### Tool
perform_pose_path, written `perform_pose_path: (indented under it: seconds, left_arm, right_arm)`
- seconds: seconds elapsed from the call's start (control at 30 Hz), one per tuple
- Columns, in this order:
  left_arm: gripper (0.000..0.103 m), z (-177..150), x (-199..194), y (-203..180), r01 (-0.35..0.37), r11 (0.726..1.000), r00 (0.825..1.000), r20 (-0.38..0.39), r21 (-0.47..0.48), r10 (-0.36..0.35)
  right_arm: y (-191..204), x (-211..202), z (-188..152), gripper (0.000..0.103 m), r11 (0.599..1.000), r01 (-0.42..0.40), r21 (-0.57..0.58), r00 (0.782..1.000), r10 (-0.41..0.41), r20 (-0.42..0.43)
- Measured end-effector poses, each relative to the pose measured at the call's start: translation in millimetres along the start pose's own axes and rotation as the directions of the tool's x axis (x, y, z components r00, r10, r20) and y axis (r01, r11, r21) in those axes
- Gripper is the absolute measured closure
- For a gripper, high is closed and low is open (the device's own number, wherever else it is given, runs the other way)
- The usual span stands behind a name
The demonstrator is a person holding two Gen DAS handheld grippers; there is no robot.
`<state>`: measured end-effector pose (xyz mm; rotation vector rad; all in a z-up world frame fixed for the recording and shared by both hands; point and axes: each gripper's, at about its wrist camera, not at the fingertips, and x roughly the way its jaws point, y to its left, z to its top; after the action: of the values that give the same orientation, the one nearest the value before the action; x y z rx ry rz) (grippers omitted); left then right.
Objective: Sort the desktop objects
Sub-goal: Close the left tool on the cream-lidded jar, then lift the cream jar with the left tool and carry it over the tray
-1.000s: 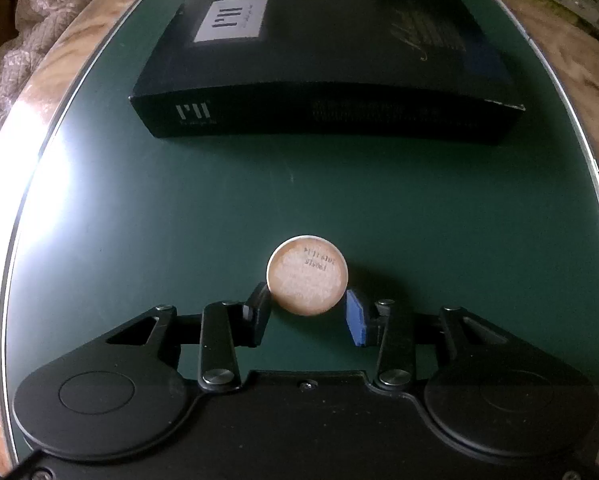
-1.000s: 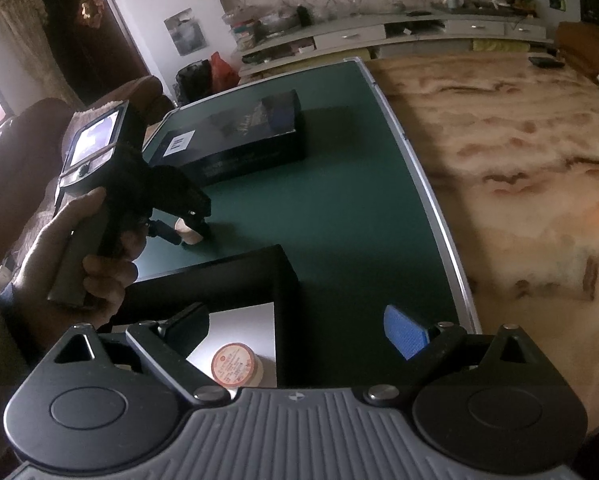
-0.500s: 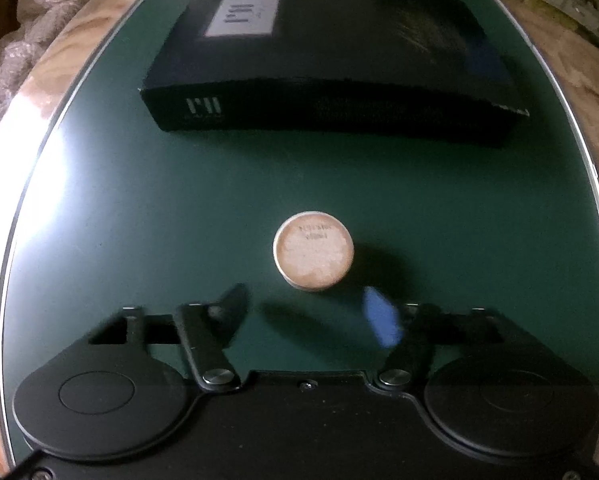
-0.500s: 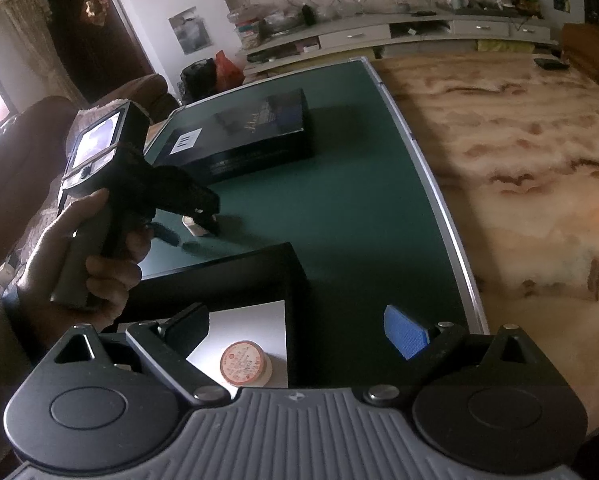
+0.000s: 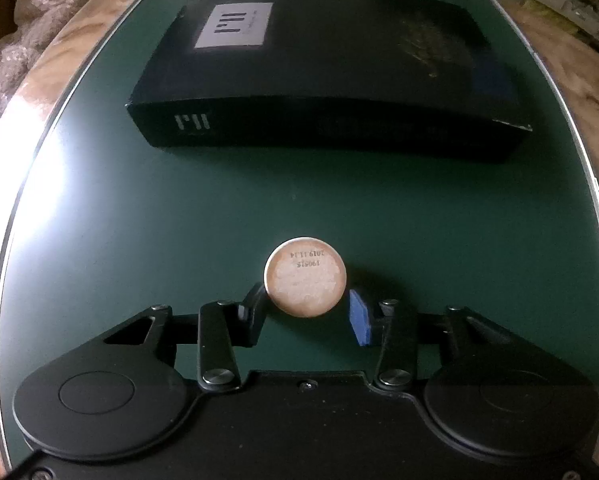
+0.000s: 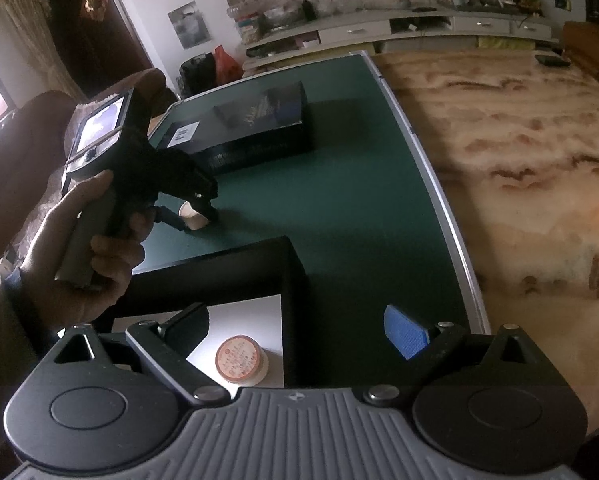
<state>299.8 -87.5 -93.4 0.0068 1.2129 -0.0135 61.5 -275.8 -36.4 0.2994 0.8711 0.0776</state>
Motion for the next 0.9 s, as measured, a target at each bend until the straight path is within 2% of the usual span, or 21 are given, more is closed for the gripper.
perform_pose_path:
  seconds: [0.33, 0.47, 0.9]
  left_arm:
    - [0.057, 1.6, 0.1, -4.4, -0.005, 1.0, 1.0, 0.005, -0.004, 0.005]
    - [0.062, -1.0, -0.5, -6.2, -0.004, 1.0, 1.0, -0.005, -0.014, 0.004]
    - [0.062, -6.0, -10.4, 4.0, -0.004, 1.0, 1.0, 0.011, -0.01, 0.004]
  right_arm:
    - [2.7, -2.2, -0.4, 0.006, 1.0, -0.003, -0.005, 1.0, 0.003, 0.001]
    - [3.3, -2.7, -0.9, 0.006, 1.0, -0.001, -0.006, 1.0, 0.001, 0.002]
    - [5.4, -4.5, -2.5, 0.006, 1.0, 0.005, -0.011, 1.0, -0.005, 0.005]
